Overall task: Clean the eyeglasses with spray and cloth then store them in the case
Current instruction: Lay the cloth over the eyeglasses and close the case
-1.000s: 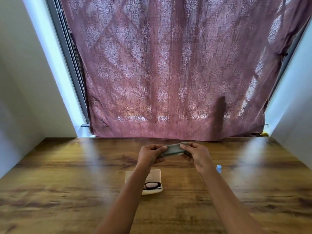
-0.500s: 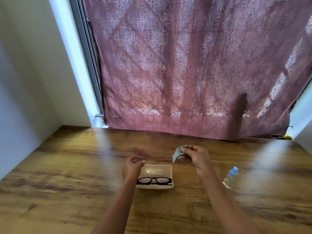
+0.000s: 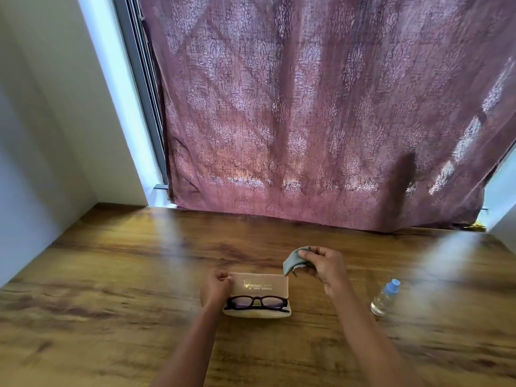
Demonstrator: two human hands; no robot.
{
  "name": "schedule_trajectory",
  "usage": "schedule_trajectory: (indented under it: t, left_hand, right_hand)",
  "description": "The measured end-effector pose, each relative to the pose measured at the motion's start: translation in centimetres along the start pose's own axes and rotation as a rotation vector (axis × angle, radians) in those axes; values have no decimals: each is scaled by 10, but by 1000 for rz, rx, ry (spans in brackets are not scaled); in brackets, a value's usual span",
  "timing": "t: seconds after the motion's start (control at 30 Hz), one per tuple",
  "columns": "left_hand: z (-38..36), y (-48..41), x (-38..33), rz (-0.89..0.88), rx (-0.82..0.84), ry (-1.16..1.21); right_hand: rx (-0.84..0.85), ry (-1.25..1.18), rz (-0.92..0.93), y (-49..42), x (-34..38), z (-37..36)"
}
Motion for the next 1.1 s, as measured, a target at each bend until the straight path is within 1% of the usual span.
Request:
schedule_trajectory:
  t: [0.23, 0.37, 0.43, 0.57, 0.63, 0.8, 0.87, 1.1]
  left_hand:
    - [-3, -1, -1, 6, -1, 99]
    - [-3, -1, -4, -23, 11, 138]
    - [-2, -1, -4, -27, 4, 156]
    - [-4, -2, -4, -47, 4, 173]
    - [-4, -2, -2, -45, 1, 176]
    - [-4, -2, 0, -29, 6, 206]
    - [-4, -1, -1, -42, 2, 200]
    - [-4, 3, -9, -76, 9, 166]
  right_hand:
    - [-61, 94, 37, -4, -6, 7]
    - [-48, 148, 57, 2, -11, -6]
    - [-3, 186, 59, 8, -18, -21]
    - [174, 194, 24, 24, -37, -61]
    - [204, 237, 6, 26, -48, -73]
    - [154, 312, -123, 18, -82, -65]
    - [127, 348, -137, 16, -88, -56]
    - [11, 526, -22, 10, -81, -38]
Point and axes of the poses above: each hand's wrist, its own y-axis away from the middle knuckle, its own z-axis out of the back of the hand, x = y × z, the point moved 10 cm from there along -y, towards the middle knuckle, and after that the axes turned 5 degrees about -x, right-handed, at the moved point
